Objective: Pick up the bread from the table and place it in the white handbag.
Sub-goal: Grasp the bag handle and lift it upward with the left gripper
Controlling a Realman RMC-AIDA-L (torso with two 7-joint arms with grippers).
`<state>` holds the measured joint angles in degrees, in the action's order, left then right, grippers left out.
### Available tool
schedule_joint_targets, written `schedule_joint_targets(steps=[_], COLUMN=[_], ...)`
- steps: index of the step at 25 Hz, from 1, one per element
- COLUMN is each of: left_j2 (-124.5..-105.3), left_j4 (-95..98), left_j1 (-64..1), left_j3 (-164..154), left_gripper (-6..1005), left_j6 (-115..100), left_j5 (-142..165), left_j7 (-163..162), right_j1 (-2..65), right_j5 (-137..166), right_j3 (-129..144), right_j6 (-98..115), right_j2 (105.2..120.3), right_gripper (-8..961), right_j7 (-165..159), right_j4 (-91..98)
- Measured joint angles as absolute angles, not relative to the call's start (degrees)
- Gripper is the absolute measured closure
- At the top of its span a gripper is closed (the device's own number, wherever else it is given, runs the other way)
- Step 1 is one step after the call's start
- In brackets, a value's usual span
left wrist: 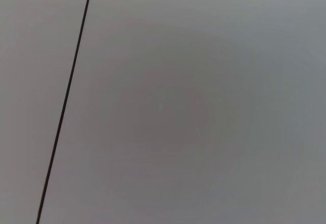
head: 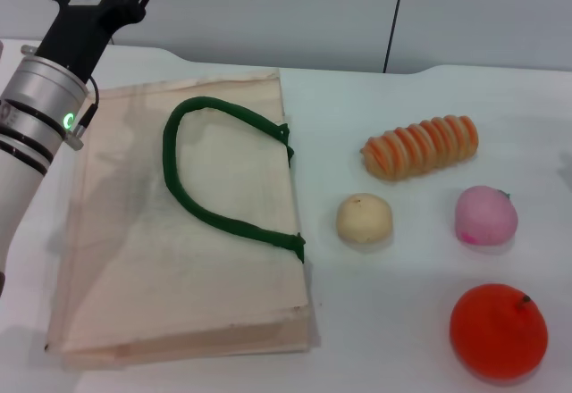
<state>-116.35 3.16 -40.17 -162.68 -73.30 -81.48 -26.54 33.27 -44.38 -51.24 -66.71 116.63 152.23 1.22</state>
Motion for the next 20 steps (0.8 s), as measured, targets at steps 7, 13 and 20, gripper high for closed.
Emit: schedule_joint_targets(steps=[7,13,20], left_j2=[-116.35,-116.35,-116.01], left_j4=[3.2,3.2,2.8], left_j1=[-40.1,-40.1,-40.6], left_j3=[-162.7,-162.7,-163.3], left_gripper=[272,278,286], left_j6=[-73.3,-73.0,-70.8], left_j5=[-81.5,-81.5,-79.8], left_j7=[-26.5,-26.8,-32.6], right_j1=[33.3,33.3,33.0], right_j5=[-44.4,-44.4,-44.4], right_j3=[-51.2,-51.2,-51.1], right_j6=[-66.7,-66.7,-66.7], right_j2=[116.63,116.63,116.63], right_gripper=[83,83,82], right_j7=[152.2,152.2,152.2], right_j4=[1.2,1.4,1.7])
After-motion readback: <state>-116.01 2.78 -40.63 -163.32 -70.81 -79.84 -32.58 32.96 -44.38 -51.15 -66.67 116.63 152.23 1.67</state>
